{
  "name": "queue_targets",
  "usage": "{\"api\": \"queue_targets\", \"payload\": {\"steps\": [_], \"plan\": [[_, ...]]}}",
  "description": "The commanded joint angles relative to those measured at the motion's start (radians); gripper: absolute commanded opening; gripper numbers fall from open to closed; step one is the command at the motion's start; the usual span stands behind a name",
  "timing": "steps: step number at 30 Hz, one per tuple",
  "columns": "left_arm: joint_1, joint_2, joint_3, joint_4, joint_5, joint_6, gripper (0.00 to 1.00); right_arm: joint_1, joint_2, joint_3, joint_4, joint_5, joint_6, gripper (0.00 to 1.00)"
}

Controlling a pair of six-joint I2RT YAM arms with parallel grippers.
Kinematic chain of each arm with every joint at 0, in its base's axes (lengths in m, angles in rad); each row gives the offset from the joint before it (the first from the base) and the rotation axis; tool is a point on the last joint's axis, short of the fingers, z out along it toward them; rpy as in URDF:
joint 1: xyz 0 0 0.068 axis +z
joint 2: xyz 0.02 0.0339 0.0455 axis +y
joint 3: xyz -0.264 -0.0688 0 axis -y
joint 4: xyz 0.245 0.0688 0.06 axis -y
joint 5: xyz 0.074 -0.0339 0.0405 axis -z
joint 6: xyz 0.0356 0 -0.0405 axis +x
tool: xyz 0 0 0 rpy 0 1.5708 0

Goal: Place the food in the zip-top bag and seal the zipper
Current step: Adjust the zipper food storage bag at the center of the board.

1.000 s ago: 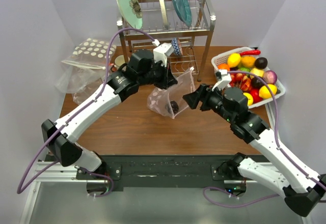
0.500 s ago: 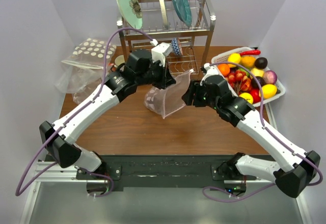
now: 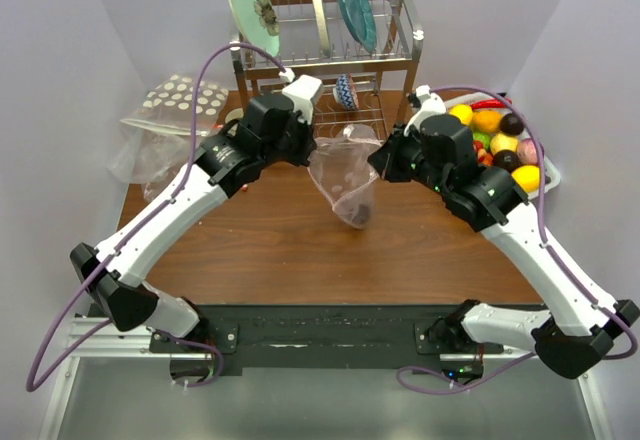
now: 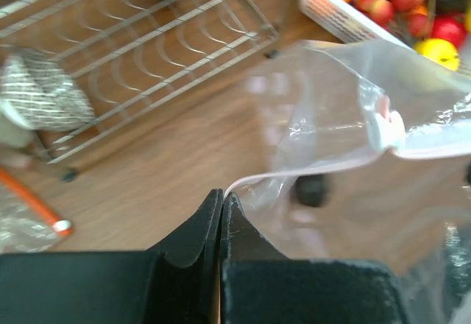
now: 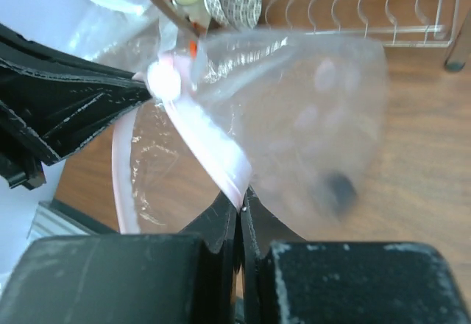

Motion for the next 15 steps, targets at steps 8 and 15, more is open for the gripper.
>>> {"api": "queue_targets", "payload": {"steps": [8, 15], "plan": [[0.004, -0.076, 0.199, -0.182, -0.344, 0.131, 0.0, 0.002, 0.116, -0.03, 0.101, -0.156, -0.01, 0.59], [0.004, -0.091, 0.116, -0.105, -0.285, 0.145, 0.0, -0.028, 0.11, 0.018, 0.008, -0.022, -0.072, 0.65]]}}
